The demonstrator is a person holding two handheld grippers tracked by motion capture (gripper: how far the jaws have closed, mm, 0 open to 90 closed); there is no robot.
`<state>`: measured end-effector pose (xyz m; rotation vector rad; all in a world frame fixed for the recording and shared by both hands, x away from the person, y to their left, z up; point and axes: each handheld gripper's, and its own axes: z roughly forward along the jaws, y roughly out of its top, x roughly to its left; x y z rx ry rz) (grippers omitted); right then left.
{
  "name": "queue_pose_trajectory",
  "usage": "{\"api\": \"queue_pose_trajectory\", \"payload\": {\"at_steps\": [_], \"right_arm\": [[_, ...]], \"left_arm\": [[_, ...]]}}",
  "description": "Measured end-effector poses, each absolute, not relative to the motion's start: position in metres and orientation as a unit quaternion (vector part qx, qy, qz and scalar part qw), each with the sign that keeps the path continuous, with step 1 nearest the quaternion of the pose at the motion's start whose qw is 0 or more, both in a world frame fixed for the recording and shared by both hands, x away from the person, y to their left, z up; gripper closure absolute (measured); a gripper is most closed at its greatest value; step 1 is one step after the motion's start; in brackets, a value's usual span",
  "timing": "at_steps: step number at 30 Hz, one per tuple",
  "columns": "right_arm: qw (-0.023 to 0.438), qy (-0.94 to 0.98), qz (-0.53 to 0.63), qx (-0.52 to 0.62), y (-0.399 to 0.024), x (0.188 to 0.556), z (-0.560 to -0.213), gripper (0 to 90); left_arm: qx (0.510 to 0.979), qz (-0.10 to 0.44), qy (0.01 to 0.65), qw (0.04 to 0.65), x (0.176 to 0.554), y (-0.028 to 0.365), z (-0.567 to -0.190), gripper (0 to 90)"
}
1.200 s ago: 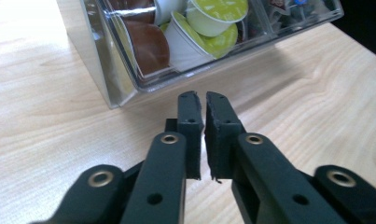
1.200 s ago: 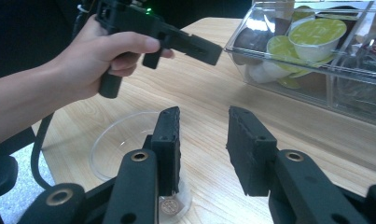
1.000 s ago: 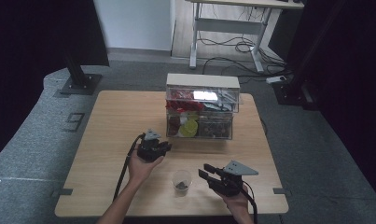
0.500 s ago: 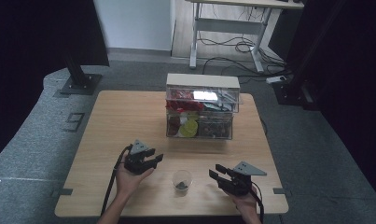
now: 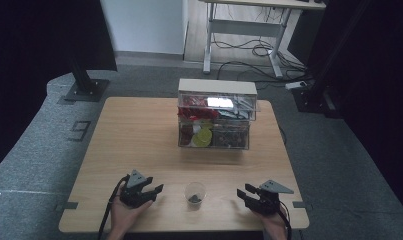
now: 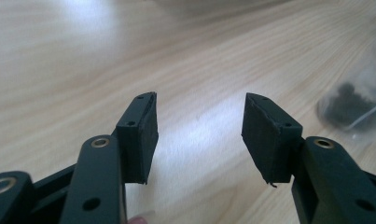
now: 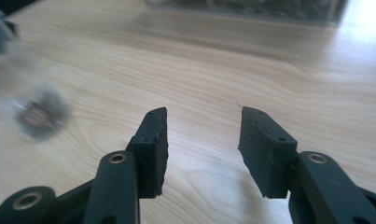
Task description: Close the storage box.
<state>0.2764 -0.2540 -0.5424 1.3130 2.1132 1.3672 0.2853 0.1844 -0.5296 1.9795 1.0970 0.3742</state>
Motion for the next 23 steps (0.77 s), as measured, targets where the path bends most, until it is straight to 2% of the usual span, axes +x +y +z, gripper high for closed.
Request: {"api": "queue_pose_trajectory", "payload": {"at_steps": [10, 23], "right_arm": [[0.15, 0.735, 0.454, 0.48, -0.264, 0.284, -0.553, 49.7], [0.162, 0.735, 0.444, 0.485, -0.264, 0.284, -0.553, 42.5]], "left_arm": [[0.8, 0.146, 0.432, 0.39, 0.278, 0.189, -0.543, 44.9], [0.799, 0.143, 0.434, 0.392, 0.277, 0.19, -0.543, 44.1]]}}
